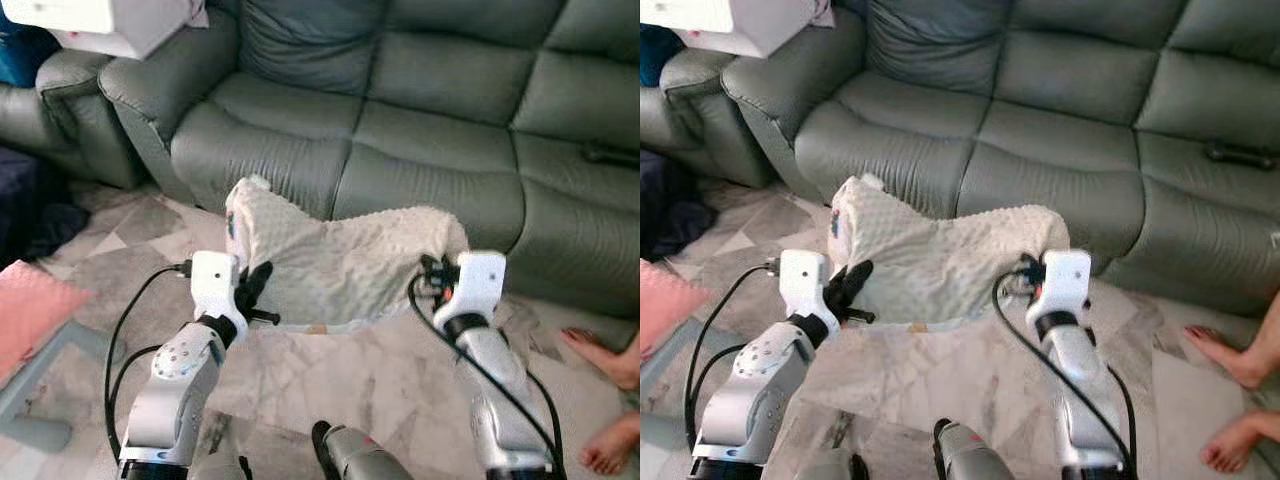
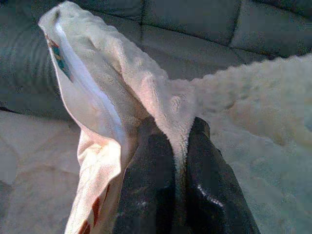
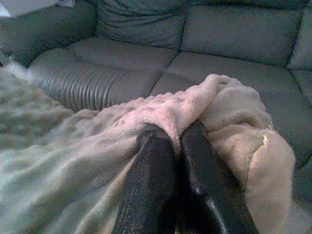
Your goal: Move the pillow to the sofa
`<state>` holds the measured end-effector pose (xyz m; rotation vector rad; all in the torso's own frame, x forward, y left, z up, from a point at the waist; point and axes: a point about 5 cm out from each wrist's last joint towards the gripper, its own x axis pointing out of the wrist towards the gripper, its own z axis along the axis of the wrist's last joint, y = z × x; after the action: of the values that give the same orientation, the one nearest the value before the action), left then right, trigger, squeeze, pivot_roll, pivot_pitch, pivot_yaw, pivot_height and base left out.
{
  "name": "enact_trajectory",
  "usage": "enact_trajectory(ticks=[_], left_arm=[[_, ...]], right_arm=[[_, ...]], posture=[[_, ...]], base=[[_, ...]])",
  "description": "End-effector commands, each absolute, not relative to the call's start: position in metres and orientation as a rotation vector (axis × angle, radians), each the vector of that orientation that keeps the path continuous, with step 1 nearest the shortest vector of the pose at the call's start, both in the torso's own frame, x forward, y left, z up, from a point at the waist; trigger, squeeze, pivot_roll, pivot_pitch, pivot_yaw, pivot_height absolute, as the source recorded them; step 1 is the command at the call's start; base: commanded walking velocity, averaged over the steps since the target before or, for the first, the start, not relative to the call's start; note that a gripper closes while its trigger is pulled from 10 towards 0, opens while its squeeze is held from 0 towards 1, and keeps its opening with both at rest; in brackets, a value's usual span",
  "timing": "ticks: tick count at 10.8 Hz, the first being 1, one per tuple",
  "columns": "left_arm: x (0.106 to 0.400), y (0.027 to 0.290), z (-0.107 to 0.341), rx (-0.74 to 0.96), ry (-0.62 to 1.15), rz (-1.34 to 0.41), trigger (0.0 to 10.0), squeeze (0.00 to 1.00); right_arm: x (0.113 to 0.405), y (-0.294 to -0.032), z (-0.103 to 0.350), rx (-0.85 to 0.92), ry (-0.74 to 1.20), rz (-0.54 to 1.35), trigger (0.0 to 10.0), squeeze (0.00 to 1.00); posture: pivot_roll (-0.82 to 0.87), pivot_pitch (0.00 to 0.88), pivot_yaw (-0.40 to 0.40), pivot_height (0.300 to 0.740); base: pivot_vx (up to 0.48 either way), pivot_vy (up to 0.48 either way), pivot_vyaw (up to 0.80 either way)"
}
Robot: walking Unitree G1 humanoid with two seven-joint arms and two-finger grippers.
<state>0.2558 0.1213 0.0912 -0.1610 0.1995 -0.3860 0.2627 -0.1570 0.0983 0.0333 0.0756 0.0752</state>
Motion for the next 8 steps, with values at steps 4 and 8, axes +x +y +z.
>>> enact_trajectory(ticks=[4,8], left_arm=[[0.254,0.1094,0.0996,-0.164,0.158,-0.458,10.0,0.0],[0.2532,0.107,0.0982,-0.165,0.169,-0.479,10.0,0.0]], right_arm=[[0.2635,-0.1544,0.0984,0.029,0.068,0.087,10.0,0.0],[0.2608,-0.1565,0.096,0.025,0.079,0.08,10.0,0.0]], posture=[[-0.08,0.139,-0.014,0.74],[-0.09,0.146,-0.014,0.74]], base=[[0.265,0.0,-0.6],[0.282,0.0,-0.6]])
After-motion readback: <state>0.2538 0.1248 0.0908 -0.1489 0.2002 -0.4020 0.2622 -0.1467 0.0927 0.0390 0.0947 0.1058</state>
